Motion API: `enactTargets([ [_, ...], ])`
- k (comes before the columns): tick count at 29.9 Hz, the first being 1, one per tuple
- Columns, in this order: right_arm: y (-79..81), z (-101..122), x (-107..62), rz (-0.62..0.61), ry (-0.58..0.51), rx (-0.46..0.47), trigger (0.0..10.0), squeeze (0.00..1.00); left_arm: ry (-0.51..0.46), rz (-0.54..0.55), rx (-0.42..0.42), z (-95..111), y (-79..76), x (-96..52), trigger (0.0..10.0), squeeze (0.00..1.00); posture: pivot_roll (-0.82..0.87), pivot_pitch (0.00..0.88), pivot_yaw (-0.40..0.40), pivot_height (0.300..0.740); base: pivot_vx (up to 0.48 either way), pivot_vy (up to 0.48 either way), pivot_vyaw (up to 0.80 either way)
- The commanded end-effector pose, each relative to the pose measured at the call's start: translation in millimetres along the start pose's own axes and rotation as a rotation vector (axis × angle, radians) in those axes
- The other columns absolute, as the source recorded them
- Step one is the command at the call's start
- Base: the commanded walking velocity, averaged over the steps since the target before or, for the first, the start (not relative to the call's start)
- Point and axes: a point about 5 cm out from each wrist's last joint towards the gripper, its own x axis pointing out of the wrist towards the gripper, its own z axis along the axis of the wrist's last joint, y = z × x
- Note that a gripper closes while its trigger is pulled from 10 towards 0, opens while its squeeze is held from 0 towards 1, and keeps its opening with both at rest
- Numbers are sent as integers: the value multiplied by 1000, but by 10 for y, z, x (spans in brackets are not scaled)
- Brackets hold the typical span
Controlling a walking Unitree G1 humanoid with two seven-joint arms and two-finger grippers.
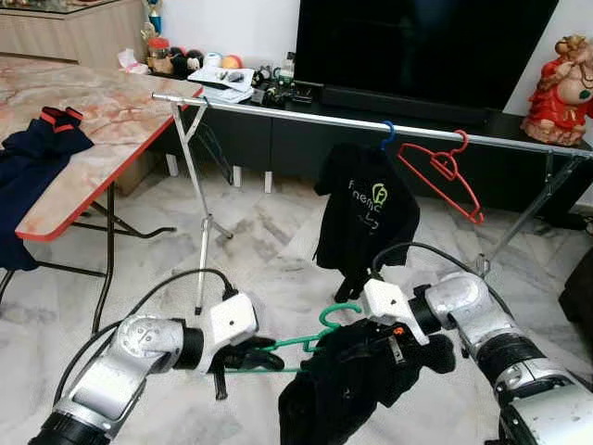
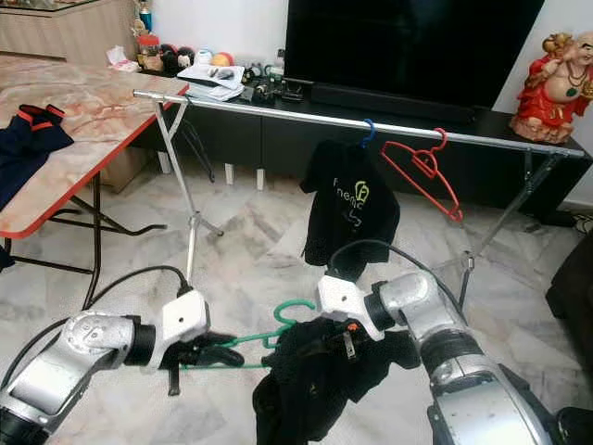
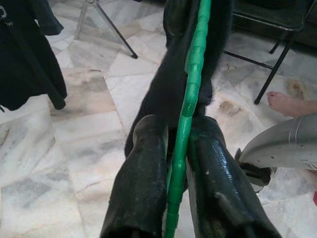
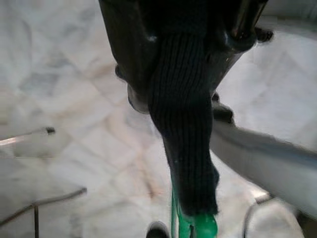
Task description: Hang hanger
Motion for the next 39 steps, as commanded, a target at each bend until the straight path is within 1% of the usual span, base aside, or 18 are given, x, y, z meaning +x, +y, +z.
enactTargets([
  [1,0,-94,-78,-43,76,-6,0,0,-33,11,30,94,32,-43,10000,1000,133,18,-95,740,0,0,0],
  [6,-12,-124,-87,-81,121,-27,0,0,-32,19,27,88,38,-51,10000,1000,133,18,-95,740,0,0,0],
  [8,5,-223,-106,-99,242,-71,0,0,-32,25,25,84,42,-58,10000,1000,131,20,-96,740,0,0,0],
  [15,53,-417,-132,-144,398,-98,0,0,-36,48,20,81,47,-65,10000,1000,134,26,-99,740,0,0,0],
  [16,58,-454,-150,-149,454,-136,0,0,-38,64,15,75,57,-73,10000,1000,132,27,-98,740,0,0,0],
  [17,53,-522,-213,-156,581,-225,0,0,-42,124,15,58,105,-96,10000,1000,132,27,-98,740,0,0,0],
  [18,53,-522,-213,-156,581,-225,0,0,-42,124,15,58,105,-96,10000,1000,132,27,-98,740,0,0,0],
  [19,37,-543,-262,-163,644,-281,0,0,-45,185,-5,39,164,-111,10000,1000,132,27,-98,740,0,0,0],
  [21,-18,-483,-314,-187,646,-315,0,0,-53,299,-6,1,266,-136,10000,1000,126,30,-96,740,0,0,0],
  [22,-18,-483,-314,-187,646,-315,0,0,-53,299,-6,1,266,-136,10000,1000,126,30,-96,740,0,0,0],
  [23,-54,-436,-348,-192,648,-337,0,0,-54,395,-27,-51,354,-155,10000,463,125,30,-95,740,0,0,0],
  [24,-80,-401,-376,-194,655,-358,0,0,-33,455,-39,-110,407,-169,10000,0,124,31,-95,740,0,0,0],
  [26,-135,-324,-422,-210,656,-396,0,0,23,551,-65,-243,483,-197,10000,0,124,31,-95,740,0,0,0],
  [27,-182,-232,-447,-230,620,-422,0,0,61,607,-117,-368,510,-214,10000,0,124,31,-95,740,0,0,0],
  [32,-287,34,-519,-281,471,-423,0,0,140,681,-195,-644,467,-212,10000,0,118,31,-93,740,0,0,0],
  [35,-341,137,-607,-313,460,-453,0,0,224,780,-328,-909,424,-220,10000,0,114,33,-95,740,0,0,0],
  [36,-362,181,-651,-327,455,-467,0,0,283,841,-435,-1090,374,-225,10000,0,113,32,-96,740,0,0,0],
  [39,-373,223,-668,-336,440,-483,0,0,294,847,-563,-1228,260,-154,10000,0,110,32,-100,740,0,0,0],
])
